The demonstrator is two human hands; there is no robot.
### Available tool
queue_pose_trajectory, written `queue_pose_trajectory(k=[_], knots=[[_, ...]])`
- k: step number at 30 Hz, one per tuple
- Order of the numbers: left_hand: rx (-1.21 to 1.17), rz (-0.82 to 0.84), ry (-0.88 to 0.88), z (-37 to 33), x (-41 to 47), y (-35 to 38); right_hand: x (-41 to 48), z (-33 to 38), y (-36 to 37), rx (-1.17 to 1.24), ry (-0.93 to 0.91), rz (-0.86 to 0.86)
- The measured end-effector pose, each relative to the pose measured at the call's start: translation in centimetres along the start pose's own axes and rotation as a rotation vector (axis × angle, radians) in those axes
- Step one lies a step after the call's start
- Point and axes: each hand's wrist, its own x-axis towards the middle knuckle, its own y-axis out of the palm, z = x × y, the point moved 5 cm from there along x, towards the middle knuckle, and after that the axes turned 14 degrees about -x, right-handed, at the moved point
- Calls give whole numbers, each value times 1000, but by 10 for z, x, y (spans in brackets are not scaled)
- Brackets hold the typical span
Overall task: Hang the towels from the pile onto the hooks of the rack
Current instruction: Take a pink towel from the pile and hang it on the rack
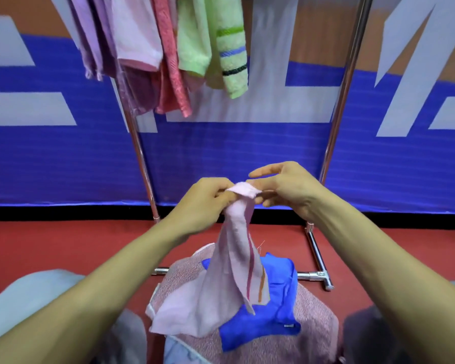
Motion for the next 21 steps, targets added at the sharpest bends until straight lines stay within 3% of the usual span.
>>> queue_pose_trajectory(k=[4,9,11,14,21], knots=[[-118,37,-25,3,-5,3,-13,3,2,-237,-113,26],[-365,11,-93,-1,-8,7,-26,7,9,-226,-209,170],[-431,-8,-108,-5,-8,8,-26,7,7,-324,-268,104],[-431,-18,-107,-6,-7,8,-21,11,-2,-392,-374,-149],[-310,-19,-73,-8,-3,1,-17,16,-11,49,-385,-336]])
